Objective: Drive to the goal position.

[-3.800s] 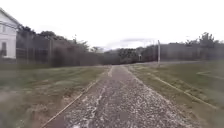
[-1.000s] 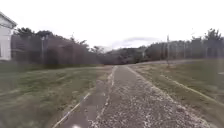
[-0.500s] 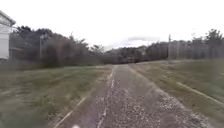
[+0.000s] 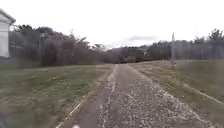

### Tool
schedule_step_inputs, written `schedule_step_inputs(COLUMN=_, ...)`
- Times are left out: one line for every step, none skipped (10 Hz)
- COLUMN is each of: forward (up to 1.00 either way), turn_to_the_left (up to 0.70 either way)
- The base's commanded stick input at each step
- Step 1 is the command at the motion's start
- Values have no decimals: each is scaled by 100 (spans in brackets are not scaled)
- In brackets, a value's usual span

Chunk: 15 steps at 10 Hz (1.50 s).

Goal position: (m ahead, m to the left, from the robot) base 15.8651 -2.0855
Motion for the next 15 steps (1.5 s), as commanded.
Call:
schedule_step_inputs(forward=60, turn_to_the_left=-15)
schedule_step_inputs(forward=60, turn_to_the_left=-15)
schedule_step_inputs(forward=60, turn_to_the_left=-15)
schedule_step_inputs(forward=60, turn_to_the_left=-15)
schedule_step_inputs(forward=60, turn_to_the_left=-14)
schedule_step_inputs(forward=60, turn_to_the_left=-8)
schedule_step_inputs(forward=60, turn_to_the_left=-3)
schedule_step_inputs(forward=60, turn_to_the_left=0)
schedule_step_inputs(forward=60, turn_to_the_left=0)
schedule_step_inputs(forward=60, turn_to_the_left=0)
schedule_step_inputs(forward=60, turn_to_the_left=0)
schedule_step_inputs(forward=60, turn_to_the_left=0)
schedule_step_inputs(forward=60, turn_to_the_left=0)
schedule_step_inputs(forward=60, turn_to_the_left=0)
schedule_step_inputs(forward=60, turn_to_the_left=0)
